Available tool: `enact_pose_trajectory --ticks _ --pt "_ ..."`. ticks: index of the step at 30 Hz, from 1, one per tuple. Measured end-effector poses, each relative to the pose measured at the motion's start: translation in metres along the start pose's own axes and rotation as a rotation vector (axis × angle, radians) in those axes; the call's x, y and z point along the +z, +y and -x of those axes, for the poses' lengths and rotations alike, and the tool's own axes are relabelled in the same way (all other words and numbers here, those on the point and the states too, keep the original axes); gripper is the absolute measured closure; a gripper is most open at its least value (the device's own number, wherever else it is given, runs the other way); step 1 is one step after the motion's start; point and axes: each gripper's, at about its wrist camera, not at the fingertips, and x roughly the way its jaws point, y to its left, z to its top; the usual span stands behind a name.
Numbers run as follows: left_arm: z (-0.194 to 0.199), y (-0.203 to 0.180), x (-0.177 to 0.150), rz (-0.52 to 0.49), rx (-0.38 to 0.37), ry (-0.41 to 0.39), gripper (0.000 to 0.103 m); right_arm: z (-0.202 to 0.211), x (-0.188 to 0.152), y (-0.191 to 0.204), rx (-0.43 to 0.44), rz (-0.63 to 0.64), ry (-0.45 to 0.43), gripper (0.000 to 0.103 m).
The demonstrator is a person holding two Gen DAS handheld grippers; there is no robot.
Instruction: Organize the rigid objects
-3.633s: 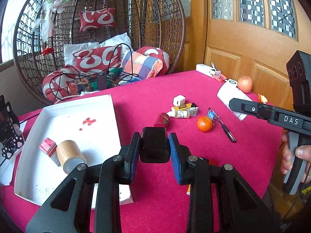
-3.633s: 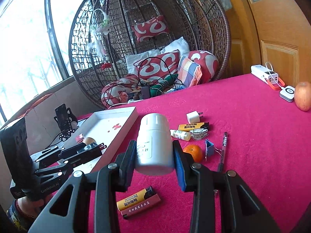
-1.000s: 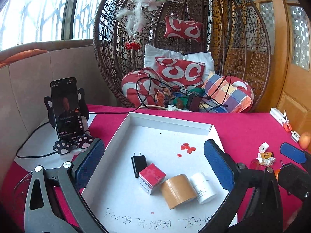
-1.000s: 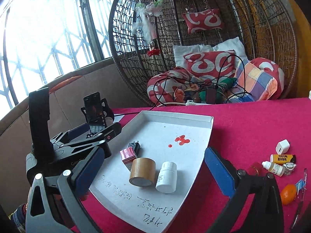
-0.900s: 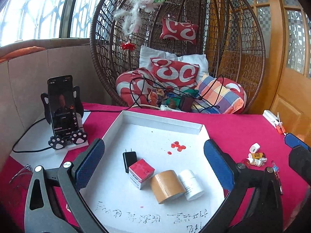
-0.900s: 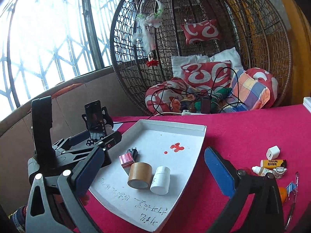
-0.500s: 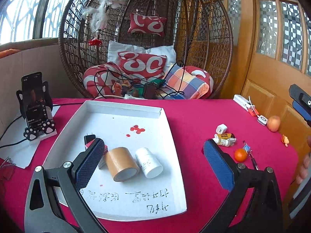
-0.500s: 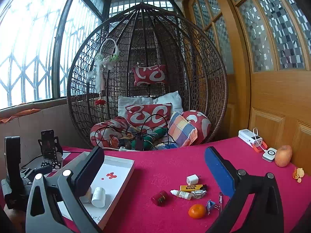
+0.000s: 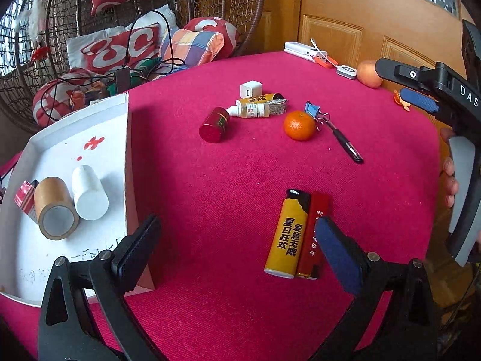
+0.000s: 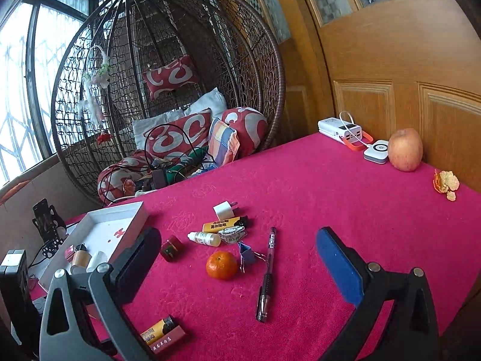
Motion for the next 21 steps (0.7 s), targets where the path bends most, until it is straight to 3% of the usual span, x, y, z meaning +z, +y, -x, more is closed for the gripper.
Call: enact_pose_trajectory --ticks 5,8,13,16,18,20,21 --pt "-0.008 0.000 -0.004 -0.051 -0.003 0.036 0.000 -0.004 -0.010 -0.019 0.008 -0.067 0.048 0.000" --pt "-0.018 -0.009 -0.006 -0.108 0.049 0.039 0.000 -0.005 -0.011 -0.027 0.017 -0.105 0.056 0.000" --pt "-0.024 -0.005 0.002 -0.122 0.101 0.028 0.001 -0.003 -0.011 -0.030 0.024 -0.104 0.058 0.000" --pt "-0.027 0.000 0.006 -0.110 0.085 0.047 0.002 -0.001 -0.011 -0.034 0.022 -0.108 0.057 0.000" --pt "-0.028 -0.006 0.003 -0.125 0.015 0.074 0.008 -0.003 -0.012 -0.037 0.020 -0.118 0.059 0.000" --pt "-0.033 -0.020 -0.003 -0.193 0.032 0.091 0.009 -0.006 -0.012 -0.039 0.024 -0.130 0.066 0.000" --pt "-0.032 -0.024 -0.004 -0.209 0.055 0.062 0.009 -0.007 -0.013 -0.040 0.027 -0.134 0.071 0.000"
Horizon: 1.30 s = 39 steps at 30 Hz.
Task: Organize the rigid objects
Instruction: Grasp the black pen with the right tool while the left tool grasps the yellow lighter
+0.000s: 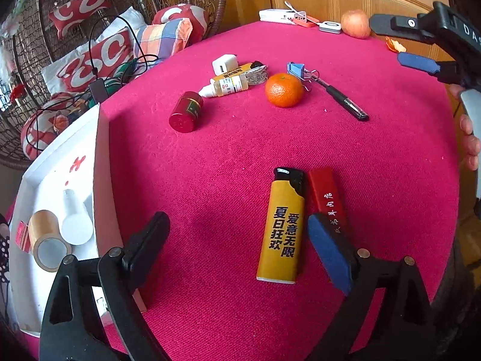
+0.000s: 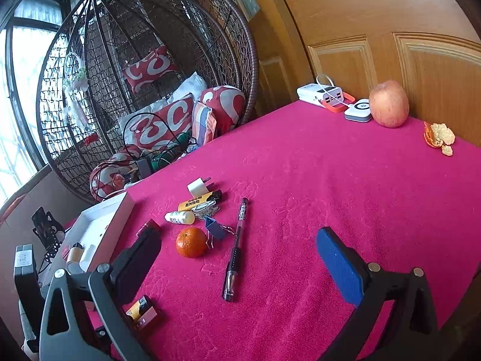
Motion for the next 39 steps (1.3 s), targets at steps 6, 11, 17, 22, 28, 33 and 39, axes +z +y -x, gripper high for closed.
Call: enact_pose_trajectory --ticks 6,11,17,22,28,33,39 --pt "-0.006 0.014 0.001 0.085 -0.096 0.027 0.036 -0.003 -0.003 0.004 0.022 0.012 0.025 0.000" --pt "0.005 -0.007 0.000 0.025 -0.119 0.002 0.059 -0.019 -0.011 0.014 0.017 0.096 0.113 0.001" --pt "0.003 0.005 -0.005 0.112 -0.171 0.012 0.057 -0.050 -0.024 0.024 -0.027 0.197 0.246 0.044" --pt "0.004 0.001 -0.005 0.100 -0.154 0.014 0.056 -0.071 -0.023 0.038 -0.083 0.304 0.288 0.067" --pt "0.007 -0.001 -0.007 0.099 -0.183 -0.002 0.079 -0.076 -0.024 0.044 -0.099 0.369 0.304 0.088" --pt "0.010 -0.002 -0.007 0.089 -0.165 -0.015 0.080 -0.070 -0.022 0.030 -0.053 0.271 0.288 0.093" --pt "0.021 0.012 -0.007 0.146 -0.133 -0.076 0.080 -0.046 -0.014 0.013 0.008 0.131 0.199 0.093"
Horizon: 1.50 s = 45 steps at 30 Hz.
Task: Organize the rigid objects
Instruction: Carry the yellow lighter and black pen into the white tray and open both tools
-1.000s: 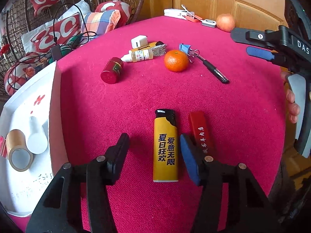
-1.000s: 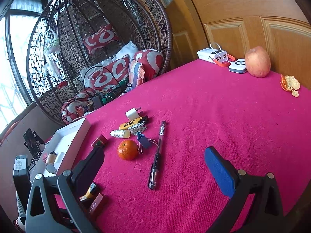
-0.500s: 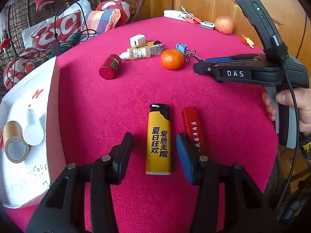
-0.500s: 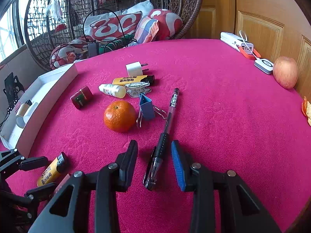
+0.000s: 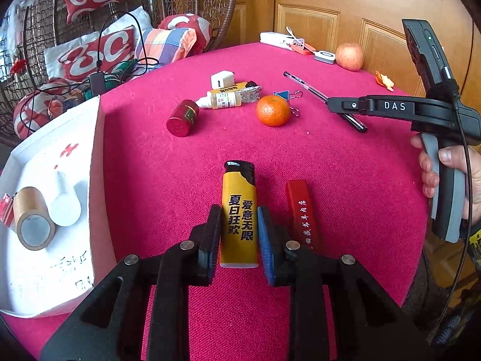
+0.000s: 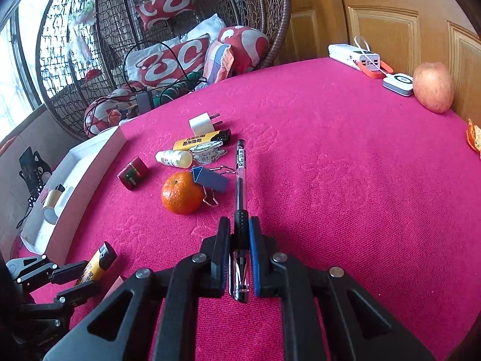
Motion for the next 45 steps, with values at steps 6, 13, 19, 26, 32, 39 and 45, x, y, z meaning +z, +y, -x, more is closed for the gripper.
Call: enact_pose_trajectory --ticks 6,13,19,26,32,39,45 --pt "0.024 0.002 0.008 0.006 0.035 -0.091 0.080 0.028 0.012 0.000 0.026 -0.034 -0.091 0.093" --pt "0.043 0.010 0.014 0.017 0.058 -0.141 0.080 0.043 0.018 0.019 0.071 0.009 -0.123 0.093" --pt "0.056 0.023 0.013 0.053 0.076 -0.175 0.080 0.050 0.021 0.027 0.070 0.030 -0.150 0.093" --pt "0.067 0.039 0.008 0.109 0.087 -0.204 0.080 0.059 0.026 0.037 0.100 0.036 -0.166 0.093" --pt "0.069 0.044 0.004 0.129 0.095 -0.208 0.080 0.056 0.026 0.051 0.160 0.039 -0.135 0.093" --pt "0.077 0.055 -0.002 0.163 0.107 -0.232 0.080 0.053 0.028 0.083 0.198 0.112 -0.104 0.093" --pt "0.087 0.076 -0.010 0.220 0.122 -0.260 0.080 0.049 0.027 0.113 0.220 0.176 -0.081 0.093"
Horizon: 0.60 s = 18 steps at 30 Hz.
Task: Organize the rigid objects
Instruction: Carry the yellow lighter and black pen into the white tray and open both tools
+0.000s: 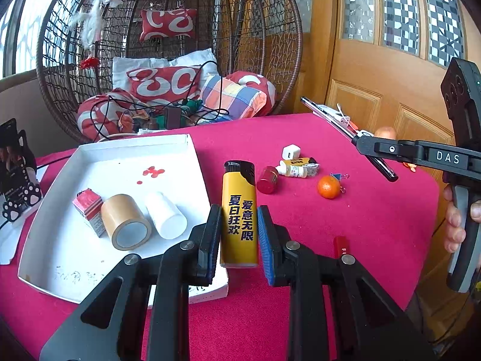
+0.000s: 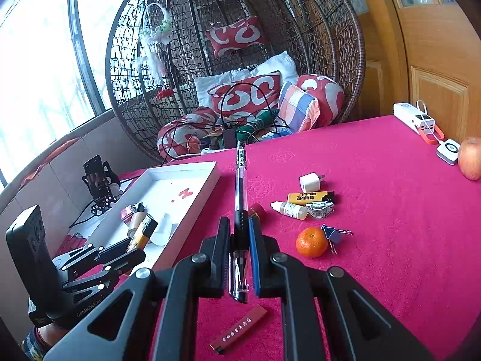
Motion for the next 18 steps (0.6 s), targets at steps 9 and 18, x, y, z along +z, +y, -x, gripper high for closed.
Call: enact_pose_trajectory --ticks 9,18 --pt "0.018 0.055 -0.002 0.138 0.084 -0.050 0.080 -0.024 0.012 0.056 0.061 0.129 0.033 0.093" --pt "0.030 0.138 -0.017 0.415 0.155 -0.074 0.080 -0.079 0.016 0.103 0.124 0.206 0.137 0.093"
